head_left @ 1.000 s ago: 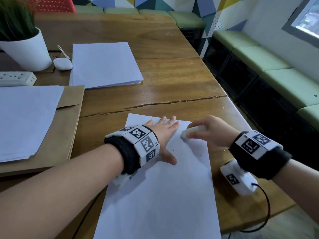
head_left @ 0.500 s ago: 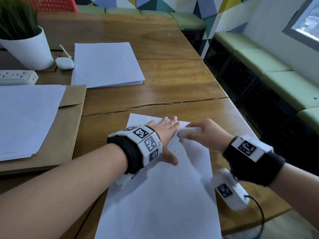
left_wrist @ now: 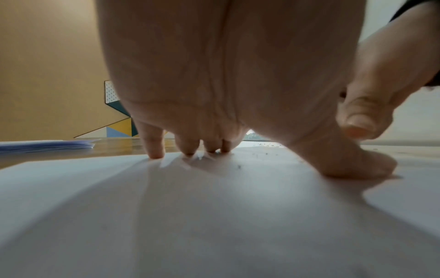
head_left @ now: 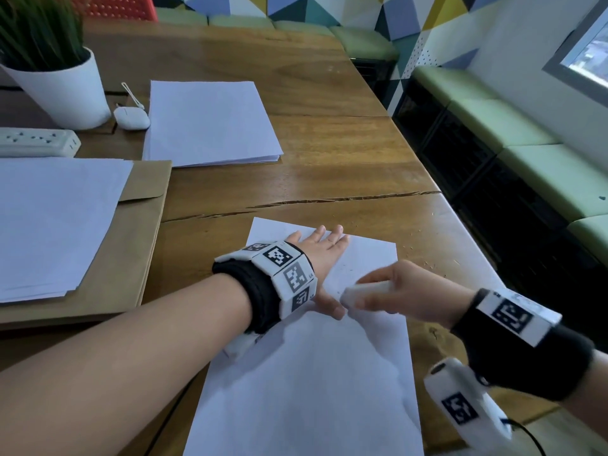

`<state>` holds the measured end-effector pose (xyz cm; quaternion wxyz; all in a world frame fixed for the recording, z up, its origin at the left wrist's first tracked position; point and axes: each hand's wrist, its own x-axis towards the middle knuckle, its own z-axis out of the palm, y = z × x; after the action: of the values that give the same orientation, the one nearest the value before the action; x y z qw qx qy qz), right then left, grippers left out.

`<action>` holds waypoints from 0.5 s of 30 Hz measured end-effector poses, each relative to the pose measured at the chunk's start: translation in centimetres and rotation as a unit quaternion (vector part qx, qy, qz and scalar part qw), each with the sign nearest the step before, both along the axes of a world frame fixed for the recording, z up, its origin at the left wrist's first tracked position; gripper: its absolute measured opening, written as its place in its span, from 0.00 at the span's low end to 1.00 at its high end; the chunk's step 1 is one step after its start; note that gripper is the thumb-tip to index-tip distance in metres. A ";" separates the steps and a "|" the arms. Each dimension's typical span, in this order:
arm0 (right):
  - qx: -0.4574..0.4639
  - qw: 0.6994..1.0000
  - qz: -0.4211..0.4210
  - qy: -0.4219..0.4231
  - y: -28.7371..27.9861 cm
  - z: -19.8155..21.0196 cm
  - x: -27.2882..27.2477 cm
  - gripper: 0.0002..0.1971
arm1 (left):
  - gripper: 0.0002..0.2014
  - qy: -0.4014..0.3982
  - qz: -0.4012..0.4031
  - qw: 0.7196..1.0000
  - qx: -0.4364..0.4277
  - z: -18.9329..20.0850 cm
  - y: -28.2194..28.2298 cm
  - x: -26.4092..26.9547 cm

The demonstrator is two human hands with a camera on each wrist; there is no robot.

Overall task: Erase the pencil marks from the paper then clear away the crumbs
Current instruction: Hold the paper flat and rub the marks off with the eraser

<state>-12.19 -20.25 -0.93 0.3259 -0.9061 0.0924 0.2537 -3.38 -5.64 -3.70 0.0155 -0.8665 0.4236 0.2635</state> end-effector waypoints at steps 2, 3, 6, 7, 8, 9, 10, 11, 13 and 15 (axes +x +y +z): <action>-0.024 1.000 0.004 0.018 -0.2 0.6 0.8 0.08 | 0.60 0.002 0.000 1.000 -0.001 0.1 0.0 0.0; -0.032 0.999 -0.012 0.004 -0.4 0.7 1.7 0.09 | 0.60 0.002 0.003 1.000 -0.004 0.0 0.0 0.0; -0.001 0.991 -0.113 -0.069 -0.5 0.0 3.2 0.12 | 0.61 -0.002 0.006 1.000 -0.012 -0.2 0.1 0.0; 0.017 0.988 -0.127 -0.082 -0.4 -0.2 2.9 0.11 | 0.61 -0.003 0.005 1.000 -0.013 -0.2 0.2 -0.1; 0.030 0.988 -0.123 -0.086 -0.2 -0.4 2.3 0.08 | 0.61 -0.003 0.005 1.000 -0.012 -0.2 0.2 0.0; 0.039 0.990 -0.110 -0.079 -0.1 -0.5 1.3 0.04 | 0.61 -0.002 0.003 1.000 -0.008 -0.1 0.1 -0.1; 0.046 0.993 -0.088 -0.057 0.3 -0.4 0.4 0.02 | 0.61 -0.002 0.002 1.000 -0.004 0.0 0.0 -0.1; 0.045 0.997 -0.060 -0.030 0.5 -0.3 -0.2 0.02 | 0.61 -0.002 0.000 1.000 -0.001 0.1 0.0 -0.1; 0.024 0.999 -0.037 -0.002 0.3 0.0 -0.1 0.07 | 0.61 0.003 -0.001 1.000 0.004 0.1 0.0 0.0; 0.000 0.997 -0.069 -0.032 -0.2 0.4 1.5 0.10 | 0.61 0.002 0.003 1.000 -0.002 -0.1 0.0 0.0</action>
<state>-10.72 -20.49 -0.55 0.3449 -0.9053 0.1440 0.2020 -3.38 -5.59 -3.81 0.0125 -0.8673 0.4216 0.2644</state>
